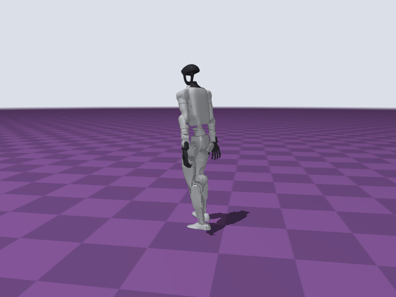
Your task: In place motions
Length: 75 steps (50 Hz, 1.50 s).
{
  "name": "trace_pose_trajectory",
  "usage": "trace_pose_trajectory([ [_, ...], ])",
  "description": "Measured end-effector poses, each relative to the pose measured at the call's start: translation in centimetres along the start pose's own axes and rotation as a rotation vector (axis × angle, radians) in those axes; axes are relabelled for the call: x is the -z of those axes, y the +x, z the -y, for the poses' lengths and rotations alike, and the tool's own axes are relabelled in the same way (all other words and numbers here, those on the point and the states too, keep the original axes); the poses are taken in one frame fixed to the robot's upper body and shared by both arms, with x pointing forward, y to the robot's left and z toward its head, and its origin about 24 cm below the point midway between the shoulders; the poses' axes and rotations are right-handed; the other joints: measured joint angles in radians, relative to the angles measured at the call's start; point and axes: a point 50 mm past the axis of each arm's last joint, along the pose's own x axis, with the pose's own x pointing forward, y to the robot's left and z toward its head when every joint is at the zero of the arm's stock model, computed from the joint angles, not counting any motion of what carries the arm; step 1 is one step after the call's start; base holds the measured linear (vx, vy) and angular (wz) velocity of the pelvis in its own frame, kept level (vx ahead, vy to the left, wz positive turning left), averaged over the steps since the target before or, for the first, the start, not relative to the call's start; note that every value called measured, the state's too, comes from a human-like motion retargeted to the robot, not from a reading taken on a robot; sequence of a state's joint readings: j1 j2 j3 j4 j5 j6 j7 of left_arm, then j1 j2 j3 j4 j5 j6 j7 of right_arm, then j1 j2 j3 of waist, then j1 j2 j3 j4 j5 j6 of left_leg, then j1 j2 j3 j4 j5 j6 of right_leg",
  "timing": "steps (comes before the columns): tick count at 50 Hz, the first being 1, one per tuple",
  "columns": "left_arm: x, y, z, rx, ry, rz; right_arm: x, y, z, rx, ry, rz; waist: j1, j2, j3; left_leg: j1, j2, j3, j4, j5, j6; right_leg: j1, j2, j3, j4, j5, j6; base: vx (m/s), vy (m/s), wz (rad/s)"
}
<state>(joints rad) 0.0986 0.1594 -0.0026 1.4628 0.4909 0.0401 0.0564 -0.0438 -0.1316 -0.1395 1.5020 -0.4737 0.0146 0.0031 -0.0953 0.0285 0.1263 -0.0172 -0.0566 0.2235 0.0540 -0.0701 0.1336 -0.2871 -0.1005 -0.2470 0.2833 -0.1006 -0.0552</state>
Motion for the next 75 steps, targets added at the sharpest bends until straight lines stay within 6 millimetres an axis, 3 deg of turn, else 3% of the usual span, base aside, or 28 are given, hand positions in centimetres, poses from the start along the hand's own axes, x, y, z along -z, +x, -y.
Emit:
trace_pose_trajectory([
  [3, 1.7, -0.2, 1.5, 0.027, 0.077, -0.039, 0.1, 0.0, 1.3, 0.008, -0.005, -0.01, -0.011, 0.017, -0.013, 0.011, 0.029, 0.159, 0.017, -0.065, 0.014, -0.01, -0.051, -0.229, -0.004, -0.093, -0.009, -0.16, -0.27, -4.0],
  [6, 2.8, -0.4, 3.3, 0.05, 0.088, -0.054, -0.7, -0.1, 2.8, 0.087, 0.036, 0.017, -0.111, 0.05, -0.025, 0.029, 0.056, 0.271, 0.043, -0.131, 0.011, 0.058, -0.124, -0.635, -0.005, -0.18, 0.036, -0.16, -0.21, -3.41],
  [11, 3.3, -1.4, 7.9, 0.145, -0.221, -0.147, -3.3, -0.3, 4.3, 0.109, 0.092, 0.109, -0.194, 0.088, -0.025, 0.111, 0.078, 0.566, 0.041, -0.182, -0.059, 0.153, -0.091, -0.996, -0.055, -0.201, 0.149, -0.08, -0.16, -4.55],
  [15, 3.9, -1.7, 8.8, 0.225, -0.386, -0.209, -4.0, -0.3, 3.9, 0.099, 0.123, 0.116, -0.172, 0.094, -0.028, 0.2, 0.049, 0.85, 0.006, -0.172, -0.115, 0.164, -0.023, -0.983, -0.108, -0.142, 0.172, 0.18, -0.17, -4.81],
  [18, 6.0, -1.6, 7.4, 0.17, -0.338, -0.244, -2.2, -0.1, 2.7, 0.093, 0.161, 0.046, -0.169, 0.084, -0.069, 0.255, 0.026, 0.98, 0.019, -0.131, -0.132, 0.113, 0.007, -0.764, -0.111, -0.155, 0.125, 0.41, -0.21, -3.48],
  [20, 7.5, -1.5, 6.0, 0.11, -0.267, -0.263, -0.1, -0.1, 1.8, 0.078, 0.195, -0.029, -0.173, 0.046, -0.099, 0.283, 0.026, 1.009, 0.091, -0.062, -0.079, 0.097, -0.015, -0.632, -0.114, -0.147, 0.096, 0.46, -0.19, -2.67],
  [21, 7.7, -1.4, 5.0, 0.073, -0.232, -0.263, 0.7, -0.1, 1.2, 0.065, 0.216, -0.065, -0.161, -0.003, -0.102, 0.293, 0.024, 1.01, 0.172, -0.028, -0.001, 0.103, -0.054, -0.575, -0.113, -0.14, 0.099, 0.4, -0.2, -2.75],
  [23, 8.2, -1.2, 2.8, 0.004, -0.185, -0.267, 2.2, -0.2, 0.2, 0.035, 0.25, -0.131, -0.097, -0.095, -0.063, 0.367, 0.072, 0.983, 0.379, 0.027, 0.113, 0.156, -0.089, -0.434, -0.088, -0.16, 0.111, 0.58, -0.32, -3.73],
  [24, 8.1, -1.0, 1.7, -0.023, -0.173, -0.259, 2.8, -0.3, -0.1, 0.021, 0.264, -0.154, -0.056, -0.123, -0.037, 0.397, 0.128, 0.923, 0.498, 0.063, 0.128, 0.196, -0.074, -0.374, -0.076, -0.185, 0.108, 0.96, -0.54, -4.29],
  [25, 7.8, -0.9, 0.6, -0.046, -0.165, -0.246, 3.3, -0.3, -0.3, 0.007, 0.278, -0.174, -0.017, -0.142, -0.012, 0.416, 0.194, 0.843, 0.618, 0.104, 0.128, 0.237, -0.049, -0.323, -0.068, -0.214, 0.1, 0.88, -0.61, -3.94],
  [27, 6.5, -0.6, -0.5, -0.059, -0.18, -0.204, 4.2, -0.5, -0.7, -0.019, 0.293, -0.208, 0.063, -0.13, 0.006, 0.278, 0.281, 0.617, 0.836, 0.183, 0.128, 0.256, 0.013, -0.254, -0.089, -0.198, 0.056, 0.38, -0.4, -3.34],
  [30, 3.4, -0.1, -0.7, -0.043, -0.285, -0.119, 4.3, -0.5, -0.8, -0.021, 0.274, -0.224, 0.1, -0.109, 0.012, 0.064, 0.255, 0.352, 0.961, 0.198, 0.128, 0.236, 0.053, -0.163, -0.11, -0.15, 0.028, -0.15, -0.03, -2.14],
  [33, -0.5, 0.1, -0.8, -0.005, -0.407, -0.006, 3.4, -0.4, -0.2, -0.003, 0.237, -0.18, 0.078, -0.097, 0.024, -0.007, 0.303, 0.234, 0.997, 0.162, 0.128, 0.248, 0.089, -0.124, -0.117, -0.139, -0.004, 0.07, -0.08, -1.66],
  [36, -4.0, -0.1, -0.9, 0.042, -0.448, 0.112, 2.7, -0.3, 0.0, -0.004, 0.203, -0.151, 0.066, -0.08, 0.019, -0.05, 0.326, 0.204, 0.967, 0.039, 0.128, 0.249, 0.11, -0.062, -0.121, -0.112, -0.013, 0.07, 0.16, -1.55],
  [39, -6.9, -0.5, -1.1, 0.073, -0.391, 0.221, 2.7, -0.2, -0.3, -0.016, 0.195, -0.144, 0.021, -0.071, -0.008, -0.109, 0.232, 0.163, 0.822, -0.04, 0.128, 0.236, 0.072, -0.038, -0.137, -0.066, 0.014, -0.04, 0.43, -0.45],
  [42, -9.7, -1.1, -1.4, 0.084, -0.261, 0.318, 3.2, -0.3, -0.7, -0.033, 0.22, -0.147, -0.041, -0.069, -0.056, -0.126, 0.081, 0.124, 0.501, 0.02, 0.08, 0.204, 0.01, -0.042, -0.141, -0.034, 0.045, 0.04, 0.4, 0.2],
  [45, -11.5, -1.6, -2.2, 0.069, -0.102, 0.384, 3.9, -0.4, -1.2, -0.071, 0.228, -0.171, -0.049, -0.011, -0.056, -0.047, 0.099, 0.201, 0.158, 0.09, -0.017, 0.222, 0.076, -0.02, -0.141, -0.025, 0.043, 0.21, 0.18, -0.62],
  [47, -11.9, -1.8, -2.3, 0.049, -0.017, 0.414, 5.0, -0.6, -1.4, -0.094, 0.211, -0.209, -0.069, 0.007, -0.078, -0.01, 0.038, 0.212, 0.066, 0.207, 0.079, 0.234, 0.087, -0.006, -0.144, -0.02, 0.056, 0.28, 0.15, 0.13],
  [48, -12.0, -1.8, -2.5, 0.034, 0.015, 0.428, 5.3, -0.6, -1.4, -0.101, 0.2, -0.223, -0.133, 0.021, -0.101, 0.023, 0.091, 0.319, 0.07, 0.133, 0.041, 0.226, 0.081, -0.05, -0.142, -0.024, 0.064, 0.23, 0.16, 0.49],
  [50, -12.2, -1.9, -2.8, 0.001, 0.045, 0.448, 5.1, -0.6, -1.3, -0.097, 0.161, -0.227, -0.08, 0.021, -0.103, -0.042, 0.064, 0.172, 0.1, 0.159, 0.029, 0.218, 0.093, 0.035, -0.144, -0.004, 0.066, 0.12, 0.18, -1.13],
  [53, -12.0, -1.9, -3.3, -0.024, 0.082, 0.451, 4.2, -0.4, -1.0, -0.071, 0.158, -0.188, -0.098, 0.02, -0.09, 0.002, 0.07, 0.237, 0.072, 0.147, 0.015, 0.222, 0.083, 0.031, -0.14, 0.005, 0.075, 0.04, 0.16, -0.38],
  [58, -9.4, -1.1, -1.8, 0.018, 0.076, 0.363, 3.3, -0.3, -0.3, -0.054, 0.144, -0.143, -0.059, 0.033, -0.112, -0.022, 0.048, 0.2, 0.06, 0.148, 0.017, 0.201, 0.083, 0.046, -0.102, 0.013, 0.118, 0.08, 0.11, 0.02],
  [62, -7.1, -0.6, -0.7, 0.067, 0.032, 0.256, 2.1, -0.1, 0.3, -0.035, 0.17, -0.095, -0.106, 0.048, -0.096, -0.078, 0.046, 0.097, 0.095, 0.16, 0.014, 0.199, 0.075, 0.018, -0.066, 0.035, 0.165, -0.09, 0.05, 1.53],
  [65, -5.6, -0.3, -0.5, 0.103, 0.008, 0.178, 1.5, -0.1, 0.1, -0.057, 0.188, -0.075, -0.131, 0.055, -0.077, -0.119, 0.031, -0.019, 0.11, 0.179, 0.015, 0.184, 0.097, 0.176, -0.032, 0.079, 0.168, -0.14, 0.02, 2.17],
  [68, -4.8, -0.2, -0.7, 0.098, -0.016, 0.152, 1.1, -0.1, 0.0, -0.066, 0.167, -0.064, -0.111, 0.052, -0.054, -0.158, 0.004, -0.117, 0.121, 0.211, 0.011, 0.194, 0.111, 0.386, -0.039, 0.113, 0.221, -0.16, 0.01, 2.45],
  [70, -5.0, -0.2, -1.4, 0.077, -0.025, 0.163, 0.8, -0.1, 0.0, -0.05, 0.136, -0.053, -0.095, 0.05, -0.032, -0.183, -0.023, -0.199, 0.125, 0.238, 0.005, 0.213, 0.134, 0.41, -0.062, 0.081, 0.207, -0.26, 0.02, 3.01],
  [72, -5.8, -0.3, -2.6, 0.048, -0.024, 0.191, 0.2, -0.1, 0.2, -0.029, 0.077, -0.039, -0.061, 0.038, -0.005, -0.209, -0.069, -0.276, 0.12, 0.258, 0.01, 0.223, 0.041, -0.01, -0.068, 0.064, 0.12, -0.38, 0.05, 2.58],
  [75, -7.7, -0.7, -3.8, 0.012, -0.031, 0.259, -0.4, -0.1, 1.0, 0.02, -0.063, -0.05, 0.121, 0.008, 0.034, -0.225, -0.092, -0.219, 0.071, 0.235, 0.04, 0.246, 0.031, 0.028, -0.078, 0.036, 0.155, -0.49, 0.05, 1.93],
])
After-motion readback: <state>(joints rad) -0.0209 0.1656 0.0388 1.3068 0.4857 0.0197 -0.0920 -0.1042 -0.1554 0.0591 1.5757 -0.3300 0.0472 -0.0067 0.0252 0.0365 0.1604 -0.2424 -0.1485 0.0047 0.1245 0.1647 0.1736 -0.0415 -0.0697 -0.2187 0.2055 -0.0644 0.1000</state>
